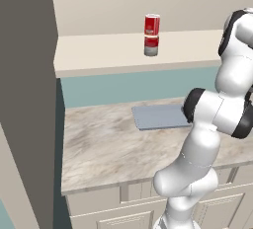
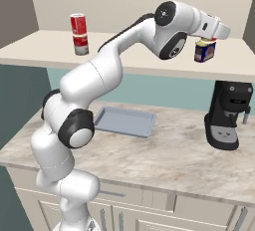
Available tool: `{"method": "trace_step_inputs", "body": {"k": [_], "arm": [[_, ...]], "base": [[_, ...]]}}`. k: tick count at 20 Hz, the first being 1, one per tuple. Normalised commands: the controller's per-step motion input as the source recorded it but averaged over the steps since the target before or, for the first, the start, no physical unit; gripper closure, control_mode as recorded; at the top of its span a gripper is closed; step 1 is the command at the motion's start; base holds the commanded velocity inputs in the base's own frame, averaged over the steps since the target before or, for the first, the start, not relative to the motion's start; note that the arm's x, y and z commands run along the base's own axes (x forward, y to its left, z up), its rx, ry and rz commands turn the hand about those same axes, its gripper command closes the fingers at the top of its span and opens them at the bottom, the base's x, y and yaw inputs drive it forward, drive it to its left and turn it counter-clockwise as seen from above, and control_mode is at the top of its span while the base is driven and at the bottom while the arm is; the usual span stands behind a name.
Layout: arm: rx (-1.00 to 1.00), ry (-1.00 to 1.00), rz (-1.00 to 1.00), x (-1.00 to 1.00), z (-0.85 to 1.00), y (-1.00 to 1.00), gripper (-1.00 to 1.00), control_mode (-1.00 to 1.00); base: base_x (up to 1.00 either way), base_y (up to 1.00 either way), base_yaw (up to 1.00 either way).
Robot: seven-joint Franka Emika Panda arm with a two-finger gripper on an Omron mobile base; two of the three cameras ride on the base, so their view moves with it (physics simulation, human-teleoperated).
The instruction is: Stack two cans on top of the other two cans in the cabinet.
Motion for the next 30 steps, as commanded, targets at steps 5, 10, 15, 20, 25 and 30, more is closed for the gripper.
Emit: {"method": "trace_step_inputs", "body": {"k": [5,10,15,20,25,30], "arm": [[0.0,0.0,0.0,0.07,-0.14,0.01,-1.0,-1.0],[0.0,0.0,0.0,0.07,-0.08,0.0,-1.0,-1.0],[0.0,0.0,0.0,0.07,-0.03,0.0,-1.0,-1.0],[0.0,0.0,0.0,-0.03,0.0,0.0,-1.0,-1.0],[0.0,0.0,0.0,-0.21,-0.05,0.03,-1.0,-1.0],[0.0,0.0,0.0,-0.25,-0.15,0.15,-1.0,-1.0]], "base": [[0.0,0.0,0.0],[0.0,0.0,0.0],[0.0,0.0,0.0],[0.0,0.0,0.0],[0.0,0.0,0.0],[0.0,0.0,0.0]]}}
